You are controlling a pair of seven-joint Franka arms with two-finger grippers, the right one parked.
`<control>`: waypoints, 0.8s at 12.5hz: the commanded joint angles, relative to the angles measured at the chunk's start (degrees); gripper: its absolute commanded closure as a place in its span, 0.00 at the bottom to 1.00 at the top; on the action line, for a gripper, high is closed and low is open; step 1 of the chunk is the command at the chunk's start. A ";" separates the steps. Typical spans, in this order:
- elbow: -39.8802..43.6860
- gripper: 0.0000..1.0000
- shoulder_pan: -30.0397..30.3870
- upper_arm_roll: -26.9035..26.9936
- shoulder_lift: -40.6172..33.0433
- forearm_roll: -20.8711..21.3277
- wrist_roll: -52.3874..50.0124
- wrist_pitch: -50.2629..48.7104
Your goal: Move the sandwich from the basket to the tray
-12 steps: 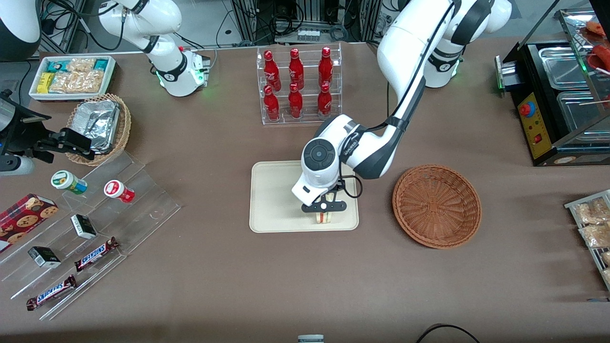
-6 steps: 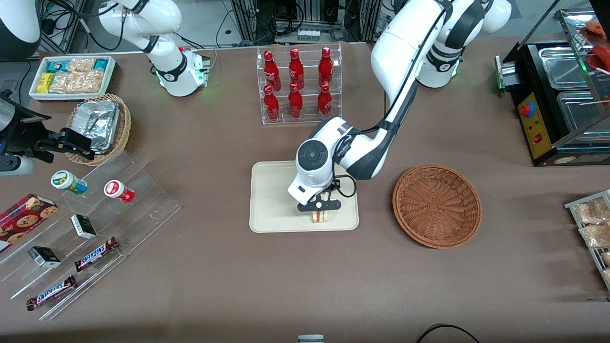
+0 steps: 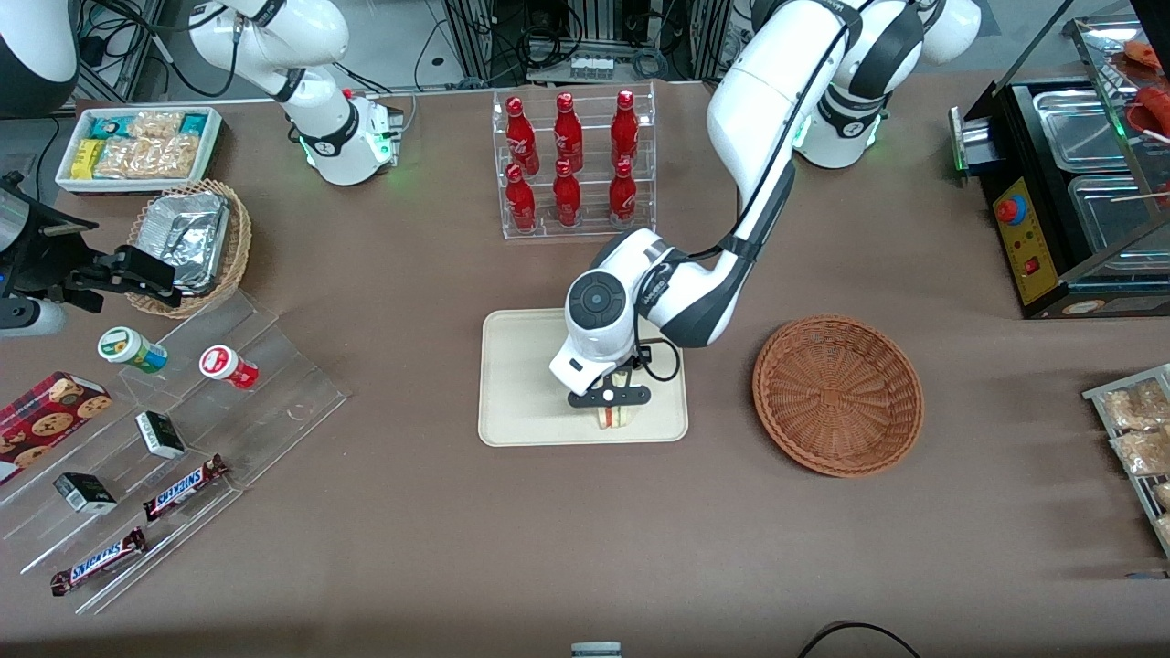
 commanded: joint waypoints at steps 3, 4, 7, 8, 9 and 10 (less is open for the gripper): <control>0.41 0.00 0.43 4.06 -11.74 1.25 -1.50 -10.99; 0.23 0.00 1.83 4.33 -14.47 1.25 -1.33 -13.80; -0.38 0.00 6.31 4.42 -22.91 1.77 -0.54 -22.14; -0.47 0.00 7.81 4.42 -25.02 3.17 0.95 -24.87; -0.47 0.00 9.39 4.42 -27.13 3.79 2.88 -26.99; -0.47 0.00 11.58 4.33 -29.15 3.80 5.16 -28.31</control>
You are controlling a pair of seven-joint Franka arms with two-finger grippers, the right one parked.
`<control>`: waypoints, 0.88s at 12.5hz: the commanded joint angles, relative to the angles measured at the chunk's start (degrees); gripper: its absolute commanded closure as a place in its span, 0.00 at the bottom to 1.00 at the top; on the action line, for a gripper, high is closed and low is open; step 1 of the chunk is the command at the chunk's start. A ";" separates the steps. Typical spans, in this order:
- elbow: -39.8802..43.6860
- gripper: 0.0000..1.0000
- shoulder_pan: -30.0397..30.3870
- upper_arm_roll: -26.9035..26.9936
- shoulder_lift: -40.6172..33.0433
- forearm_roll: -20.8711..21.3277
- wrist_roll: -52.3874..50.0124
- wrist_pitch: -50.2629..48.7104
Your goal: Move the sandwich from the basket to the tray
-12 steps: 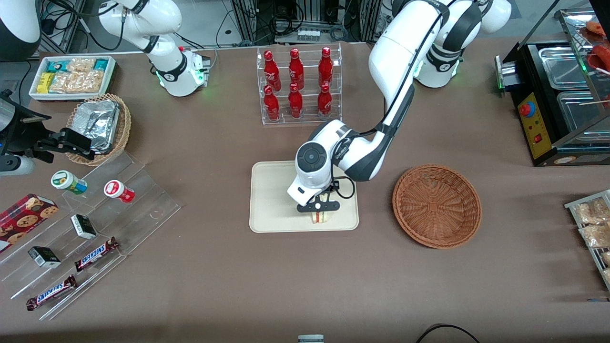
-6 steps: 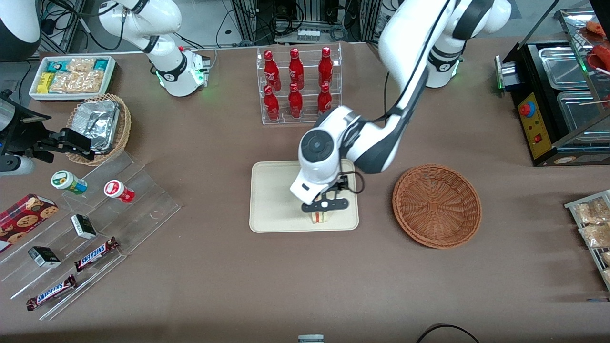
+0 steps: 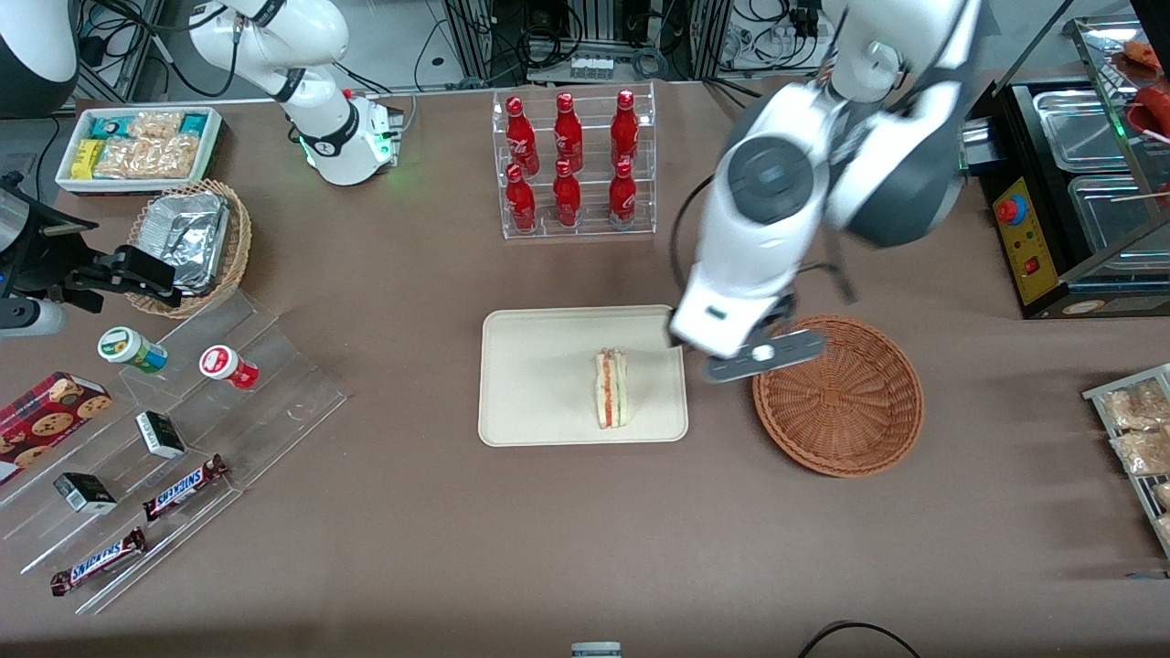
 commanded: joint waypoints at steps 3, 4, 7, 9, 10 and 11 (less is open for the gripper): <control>-3.89 0.00 9.16 -0.55 -9.96 1.22 13.25 -7.34; -5.30 0.00 11.19 -0.55 -12.07 1.22 16.78 -7.71; -10.83 0.00 16.90 -0.64 -18.31 0.70 26.01 -7.45; -13.65 0.00 19.11 -0.55 -21.22 0.25 28.66 -7.27; -14.96 0.00 20.33 -0.55 -22.63 0.25 30.59 -7.10; -15.24 0.00 22.35 -0.55 -23.25 0.25 33.66 -7.36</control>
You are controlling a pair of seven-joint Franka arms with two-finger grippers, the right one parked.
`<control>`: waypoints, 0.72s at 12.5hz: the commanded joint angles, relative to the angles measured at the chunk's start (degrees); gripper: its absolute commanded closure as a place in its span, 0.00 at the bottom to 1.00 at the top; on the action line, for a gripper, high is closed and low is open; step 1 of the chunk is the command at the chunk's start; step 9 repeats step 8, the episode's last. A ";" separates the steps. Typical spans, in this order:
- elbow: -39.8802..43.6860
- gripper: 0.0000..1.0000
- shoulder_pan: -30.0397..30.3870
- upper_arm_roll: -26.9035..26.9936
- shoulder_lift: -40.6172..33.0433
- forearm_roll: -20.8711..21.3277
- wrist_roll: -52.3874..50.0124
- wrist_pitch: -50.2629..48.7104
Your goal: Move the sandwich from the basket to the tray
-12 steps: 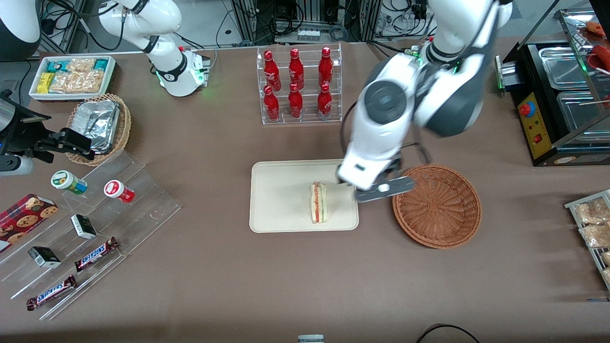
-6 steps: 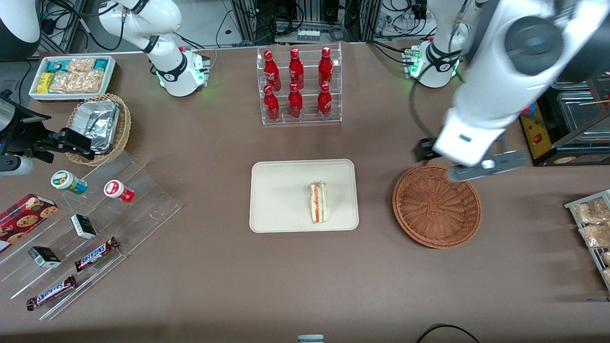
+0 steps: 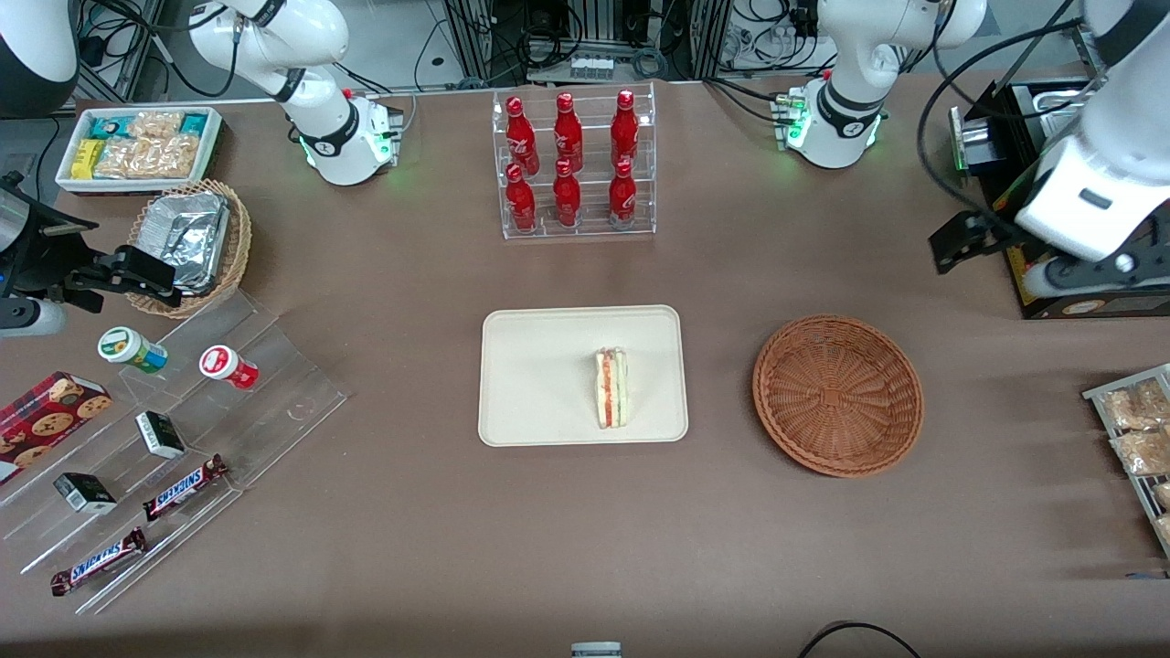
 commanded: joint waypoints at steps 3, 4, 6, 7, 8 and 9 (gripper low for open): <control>-2.50 0.00 6.17 -0.88 -3.52 -0.11 11.91 0.39; -2.14 0.00 6.00 -1.06 -3.34 0.33 11.94 0.39; -2.22 0.00 6.26 -0.97 -3.43 -0.11 12.20 0.30; -2.31 0.00 6.35 -0.97 -3.52 -0.11 12.37 0.30; -2.31 0.00 6.35 -0.97 -3.52 -0.19 12.46 0.30; -2.31 0.00 6.35 -0.97 -3.52 -0.19 12.46 0.30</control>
